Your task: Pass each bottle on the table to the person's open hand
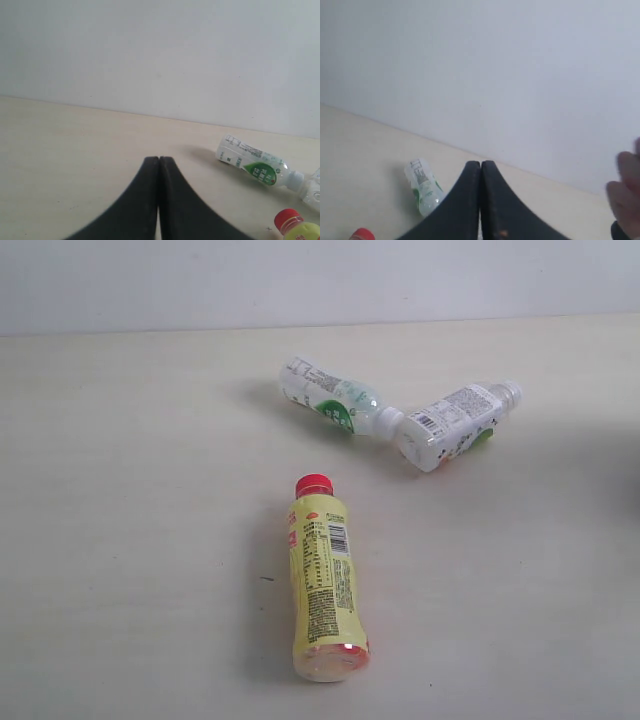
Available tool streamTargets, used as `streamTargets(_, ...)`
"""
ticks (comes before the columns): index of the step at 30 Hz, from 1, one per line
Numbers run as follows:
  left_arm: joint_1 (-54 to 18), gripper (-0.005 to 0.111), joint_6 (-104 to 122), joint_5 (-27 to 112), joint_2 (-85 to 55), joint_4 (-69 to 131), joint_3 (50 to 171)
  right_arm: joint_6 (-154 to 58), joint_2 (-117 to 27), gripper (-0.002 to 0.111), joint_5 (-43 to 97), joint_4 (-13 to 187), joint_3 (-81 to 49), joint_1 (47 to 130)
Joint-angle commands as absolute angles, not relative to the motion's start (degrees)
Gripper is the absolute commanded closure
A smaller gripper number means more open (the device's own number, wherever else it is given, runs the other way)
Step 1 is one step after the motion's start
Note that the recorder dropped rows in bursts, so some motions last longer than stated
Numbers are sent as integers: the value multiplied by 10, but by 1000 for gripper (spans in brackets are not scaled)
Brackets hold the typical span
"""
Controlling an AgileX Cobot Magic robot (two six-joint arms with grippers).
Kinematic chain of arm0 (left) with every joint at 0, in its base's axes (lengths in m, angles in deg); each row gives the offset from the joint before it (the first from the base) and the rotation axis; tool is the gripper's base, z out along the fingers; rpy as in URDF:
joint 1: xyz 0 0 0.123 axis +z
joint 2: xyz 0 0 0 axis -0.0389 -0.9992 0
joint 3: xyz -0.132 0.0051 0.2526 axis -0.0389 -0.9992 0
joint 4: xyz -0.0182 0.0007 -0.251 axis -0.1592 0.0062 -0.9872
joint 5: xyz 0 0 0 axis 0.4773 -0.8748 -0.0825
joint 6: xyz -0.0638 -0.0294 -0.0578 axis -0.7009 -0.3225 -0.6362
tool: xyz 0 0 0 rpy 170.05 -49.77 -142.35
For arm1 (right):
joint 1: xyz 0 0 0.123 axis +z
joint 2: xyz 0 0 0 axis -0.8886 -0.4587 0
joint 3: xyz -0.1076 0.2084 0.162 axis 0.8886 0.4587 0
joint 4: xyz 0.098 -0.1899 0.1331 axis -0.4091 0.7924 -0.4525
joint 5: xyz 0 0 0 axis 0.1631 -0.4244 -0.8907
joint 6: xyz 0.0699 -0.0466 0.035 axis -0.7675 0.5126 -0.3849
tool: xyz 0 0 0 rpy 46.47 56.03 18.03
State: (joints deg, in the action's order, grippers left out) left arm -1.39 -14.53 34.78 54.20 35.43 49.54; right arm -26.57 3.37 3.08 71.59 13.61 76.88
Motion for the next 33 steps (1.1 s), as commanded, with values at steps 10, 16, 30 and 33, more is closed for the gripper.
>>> streamTargets(10, -18, 104, -146, 347, 546, 357, 496, -257, 194, 108, 88, 723, 214, 767)
streamTargets(16, -18, 104, -146, 347, 546, 357, 496, -261, 216, 108, 91, 722, 215, 767)
streamTargets(30, -18, 104, -146, 347, 546, 357, 496, -262, 222, 108, 89, 722, 216, 767)
streamTargets(33, -18, 104, -146, 347, 546, 357, 496, -262, 222, 108, 103, 722, 226, 767)
